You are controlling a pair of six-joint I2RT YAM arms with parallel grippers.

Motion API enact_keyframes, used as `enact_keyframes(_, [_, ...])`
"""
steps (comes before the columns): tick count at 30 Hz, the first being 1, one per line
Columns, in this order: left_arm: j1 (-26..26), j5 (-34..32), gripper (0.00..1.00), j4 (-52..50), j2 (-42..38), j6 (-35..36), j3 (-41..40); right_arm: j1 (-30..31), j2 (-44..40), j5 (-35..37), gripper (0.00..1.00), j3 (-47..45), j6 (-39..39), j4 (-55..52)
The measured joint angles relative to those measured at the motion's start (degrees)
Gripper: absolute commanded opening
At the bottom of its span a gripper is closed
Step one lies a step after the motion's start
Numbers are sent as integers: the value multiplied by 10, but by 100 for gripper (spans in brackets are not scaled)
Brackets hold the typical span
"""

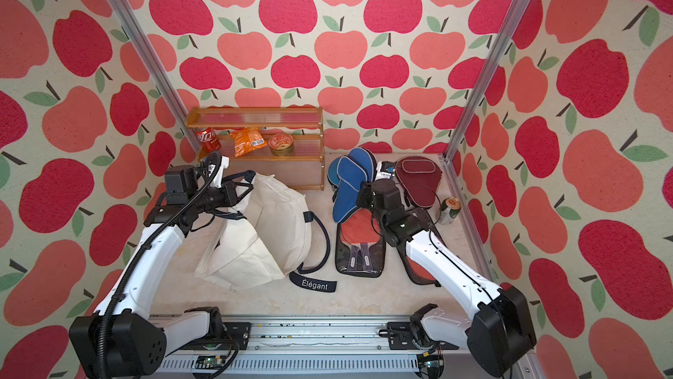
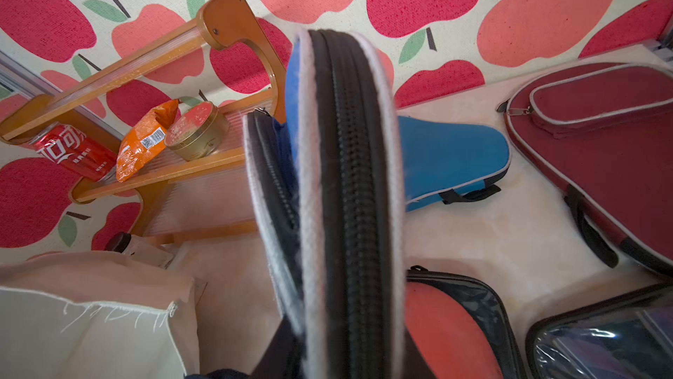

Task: Remove the ping pong set from the canvas bag
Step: Place the ping pong set at the center of the board.

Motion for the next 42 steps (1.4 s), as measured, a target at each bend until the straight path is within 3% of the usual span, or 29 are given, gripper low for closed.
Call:
enact_keyframes(14, [0, 23, 0, 1, -19, 0, -4, 3, 121, -56, 22, -42, 128, 137])
enact_keyframes(42, [15, 33, 0, 24, -70, -13, -19, 129, 360, -105, 22, -16, 482, 326])
